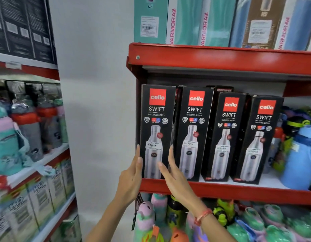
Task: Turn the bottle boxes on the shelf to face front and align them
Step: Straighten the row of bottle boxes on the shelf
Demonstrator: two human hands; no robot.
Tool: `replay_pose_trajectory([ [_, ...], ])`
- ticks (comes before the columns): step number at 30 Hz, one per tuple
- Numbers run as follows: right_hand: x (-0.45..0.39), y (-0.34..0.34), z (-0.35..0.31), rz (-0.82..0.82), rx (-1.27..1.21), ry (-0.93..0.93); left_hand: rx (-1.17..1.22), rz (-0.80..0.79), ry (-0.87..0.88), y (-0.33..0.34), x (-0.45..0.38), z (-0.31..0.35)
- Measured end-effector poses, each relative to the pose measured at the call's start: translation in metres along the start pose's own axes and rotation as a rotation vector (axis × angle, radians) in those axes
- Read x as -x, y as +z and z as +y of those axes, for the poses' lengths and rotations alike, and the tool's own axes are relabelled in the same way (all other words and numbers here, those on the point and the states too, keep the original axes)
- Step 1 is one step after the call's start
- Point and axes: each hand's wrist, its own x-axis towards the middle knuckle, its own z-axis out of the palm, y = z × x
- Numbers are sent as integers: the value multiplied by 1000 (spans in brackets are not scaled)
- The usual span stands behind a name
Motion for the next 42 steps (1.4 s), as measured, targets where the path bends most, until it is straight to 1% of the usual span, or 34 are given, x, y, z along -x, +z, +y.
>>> replay_pose_trajectory([
  [4,3,-6,-1,-25,40,-18,-53,24,-2,1,2,-1],
  [6,5,-10,0,1,26,-35,-62,74,-2,9,4,1],
  [8,10,-17,6,140,29,-61,-65,241,61,21,9,4],
  [10,17,-30,13,346,77,-94,-47,404,211,35,15,17],
  [11,19,-37,17,429,106,-101,-13,415,274,43,17,24],
  [12,20,-46,22,484,136,-95,31,368,314,50,18,33],
  [14,21,-61,32,524,176,-67,82,188,337,66,19,46],
  [15,21,-68,36,517,181,-53,98,106,327,75,20,52],
  [17,19,-77,45,453,186,-3,93,8,294,93,18,55],
  [21,14,-79,48,208,157,93,31,-132,135,110,19,64],
  [23,11,-79,46,161,170,110,-13,-163,70,110,18,63],
  [26,13,-80,45,152,178,93,-63,-147,50,106,16,58],
  [29,23,-82,46,166,230,34,-104,-116,81,100,22,55],
  [32,34,-85,46,169,271,-15,-89,-61,109,95,31,51],
  [35,40,-87,47,171,306,-22,-105,-36,126,92,33,49],
  [39,37,-91,54,159,282,-20,-152,-24,139,95,32,50],
  [40,37,-93,55,170,256,-25,-161,18,133,98,34,51],
  [42,39,-102,55,271,203,-47,-143,188,161,104,38,56],
])
